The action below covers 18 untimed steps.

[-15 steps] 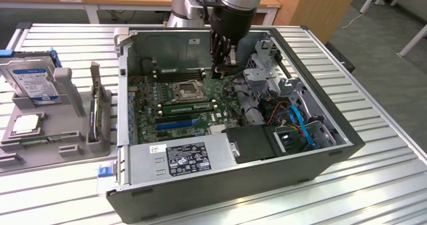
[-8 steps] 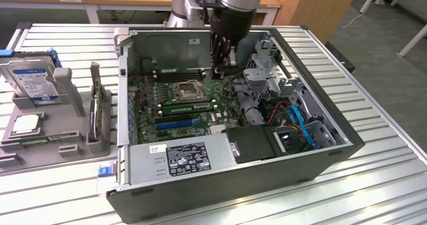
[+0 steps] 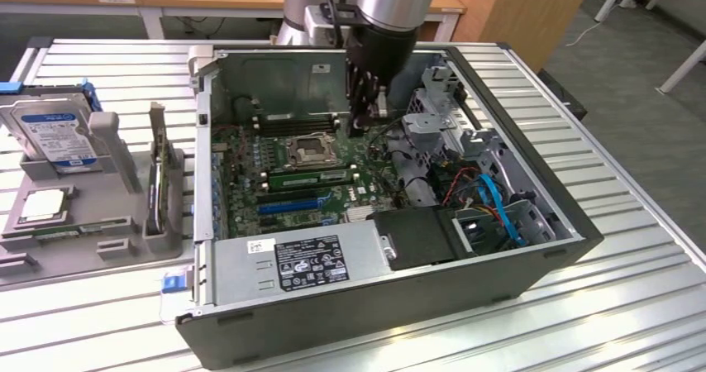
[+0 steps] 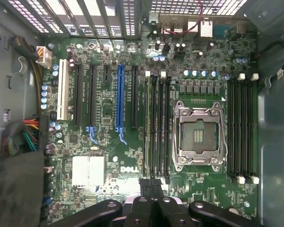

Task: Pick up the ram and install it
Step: 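Press down the ram until it locks into place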

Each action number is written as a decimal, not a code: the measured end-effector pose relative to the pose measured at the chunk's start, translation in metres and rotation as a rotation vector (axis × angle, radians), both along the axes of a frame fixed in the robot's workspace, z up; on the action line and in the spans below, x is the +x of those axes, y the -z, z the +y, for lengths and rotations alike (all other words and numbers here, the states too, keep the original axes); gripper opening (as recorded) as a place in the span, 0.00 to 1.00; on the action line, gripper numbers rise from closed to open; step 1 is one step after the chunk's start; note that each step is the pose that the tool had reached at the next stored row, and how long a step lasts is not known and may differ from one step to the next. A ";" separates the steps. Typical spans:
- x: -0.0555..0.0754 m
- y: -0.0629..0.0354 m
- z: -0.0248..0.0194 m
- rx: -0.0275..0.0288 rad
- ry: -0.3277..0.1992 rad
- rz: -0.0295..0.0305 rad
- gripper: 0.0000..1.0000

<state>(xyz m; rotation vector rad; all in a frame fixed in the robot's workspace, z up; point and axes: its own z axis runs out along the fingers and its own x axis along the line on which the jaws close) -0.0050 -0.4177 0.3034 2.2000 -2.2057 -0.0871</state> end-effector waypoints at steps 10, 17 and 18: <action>0.000 0.0139 0.0000 0.0001 0.000 -0.0002 0.10; 0.000 0.0205 0.0000 0.0000 0.000 -0.0002 0.10; 0.000 0.0214 0.0000 0.0000 0.000 -0.0002 0.10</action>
